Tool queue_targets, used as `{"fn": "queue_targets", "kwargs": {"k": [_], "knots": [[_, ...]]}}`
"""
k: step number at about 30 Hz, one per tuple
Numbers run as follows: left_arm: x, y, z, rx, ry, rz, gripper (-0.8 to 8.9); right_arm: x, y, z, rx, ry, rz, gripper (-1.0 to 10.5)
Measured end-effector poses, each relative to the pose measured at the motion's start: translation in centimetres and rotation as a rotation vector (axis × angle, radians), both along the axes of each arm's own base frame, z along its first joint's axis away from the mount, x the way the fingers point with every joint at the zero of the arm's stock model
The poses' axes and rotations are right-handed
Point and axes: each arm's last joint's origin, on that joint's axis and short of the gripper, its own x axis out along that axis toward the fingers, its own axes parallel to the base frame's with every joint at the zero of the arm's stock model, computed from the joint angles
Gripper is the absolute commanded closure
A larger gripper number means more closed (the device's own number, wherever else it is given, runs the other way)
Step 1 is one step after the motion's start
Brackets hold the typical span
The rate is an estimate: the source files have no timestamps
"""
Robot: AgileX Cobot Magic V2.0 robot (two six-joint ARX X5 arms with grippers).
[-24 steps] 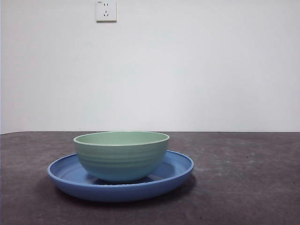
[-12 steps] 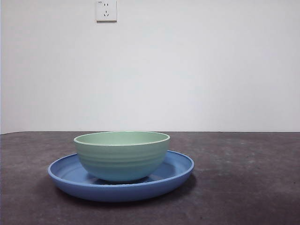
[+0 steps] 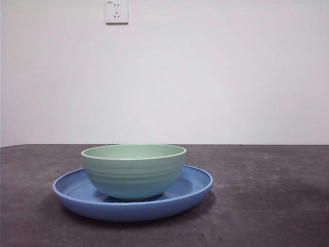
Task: Place the green bowl on the blue plate
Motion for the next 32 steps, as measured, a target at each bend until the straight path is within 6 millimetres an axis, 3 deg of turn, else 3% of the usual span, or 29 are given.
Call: {"fn": "queue_targets", "kwargs": {"k": [9,32], "knots": [[0.0,0.0,0.0,0.0,0.0,0.0,7.87,-0.5,0.0,-1.5,0.007,0.143,-0.019,9.3],[0.0,0.0,0.0,0.0,0.0,0.0,7.87,-0.5,0.3,-1.5,-0.011,0.144,-0.026,9.3]]}}
